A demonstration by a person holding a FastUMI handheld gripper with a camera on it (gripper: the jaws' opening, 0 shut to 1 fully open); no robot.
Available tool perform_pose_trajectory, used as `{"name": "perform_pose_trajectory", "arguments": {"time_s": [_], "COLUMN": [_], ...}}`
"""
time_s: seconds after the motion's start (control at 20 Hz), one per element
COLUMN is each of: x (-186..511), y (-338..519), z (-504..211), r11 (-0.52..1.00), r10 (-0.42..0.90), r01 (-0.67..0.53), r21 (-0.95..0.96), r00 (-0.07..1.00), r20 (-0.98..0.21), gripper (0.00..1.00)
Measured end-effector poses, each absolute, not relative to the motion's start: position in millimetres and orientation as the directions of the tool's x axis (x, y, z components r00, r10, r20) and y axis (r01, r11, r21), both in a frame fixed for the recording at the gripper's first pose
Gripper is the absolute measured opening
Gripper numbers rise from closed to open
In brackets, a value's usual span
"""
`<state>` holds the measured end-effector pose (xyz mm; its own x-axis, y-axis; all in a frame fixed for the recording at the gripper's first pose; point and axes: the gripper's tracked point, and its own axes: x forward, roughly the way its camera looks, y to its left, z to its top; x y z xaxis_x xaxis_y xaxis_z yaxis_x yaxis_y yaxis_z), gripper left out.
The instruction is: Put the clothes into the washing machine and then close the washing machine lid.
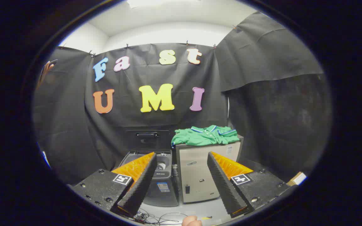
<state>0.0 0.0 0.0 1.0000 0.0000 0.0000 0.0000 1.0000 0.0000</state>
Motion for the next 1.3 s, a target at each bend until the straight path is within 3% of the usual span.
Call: {"name": "perform_pose_trajectory", "arguments": {"time_s": [1.3], "x": [-3], "y": [9], "z": [30], "r11": [0.997], "r10": [-0.015], "r01": [0.021], "r21": [-0.074], "r00": [0.996], "r20": [0.086], "gripper": [1.0]}}
